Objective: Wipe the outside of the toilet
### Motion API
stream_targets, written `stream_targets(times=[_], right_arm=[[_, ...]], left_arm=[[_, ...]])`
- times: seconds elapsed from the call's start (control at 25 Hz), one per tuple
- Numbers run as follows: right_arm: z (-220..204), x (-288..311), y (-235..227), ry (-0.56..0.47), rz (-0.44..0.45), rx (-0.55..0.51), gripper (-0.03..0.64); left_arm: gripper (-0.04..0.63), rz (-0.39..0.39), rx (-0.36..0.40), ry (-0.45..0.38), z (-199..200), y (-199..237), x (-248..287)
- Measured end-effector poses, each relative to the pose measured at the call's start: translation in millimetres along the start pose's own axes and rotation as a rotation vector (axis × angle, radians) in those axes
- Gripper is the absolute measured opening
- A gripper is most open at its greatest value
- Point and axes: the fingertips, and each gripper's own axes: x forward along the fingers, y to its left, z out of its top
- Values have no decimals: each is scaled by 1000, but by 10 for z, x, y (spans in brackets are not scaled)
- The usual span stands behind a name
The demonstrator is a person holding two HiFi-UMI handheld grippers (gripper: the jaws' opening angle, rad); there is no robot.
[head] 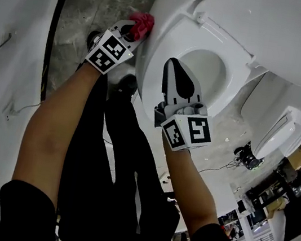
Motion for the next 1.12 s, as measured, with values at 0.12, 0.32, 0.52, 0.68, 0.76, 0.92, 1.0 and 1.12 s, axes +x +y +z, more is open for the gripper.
stream_targets(times=[0.12,0.32,0.52,0.68,0.76,0.92,1.0,1.12], right_arm=[[-109,-100,28,18,26,-16,34],[-330,-209,86,47,48,-21,34],[-463,-216,153,51,51,-8,34],[-523,-200,174,50,54,-6,34],[-570,-242,161,63,46,-5,34],[-620,-314,74,92,10,-1,34],[-618,-307,68,101,16,-13,34],[-596,-271,61,107,21,-34,34]], left_arm=[[89,20,-31,10,-180,-184,-57],[87,34,-82,34,-473,-501,-163],[87,31,-149,30,-726,-790,-257],[86,23,-178,17,-824,-971,-293],[86,5,-199,44,-937,-1152,-332],[86,-46,-232,87,-1142,-1537,-388],[86,-86,-235,113,-1225,-1736,-417],[86,-185,-231,164,-1326,-2141,-433]])
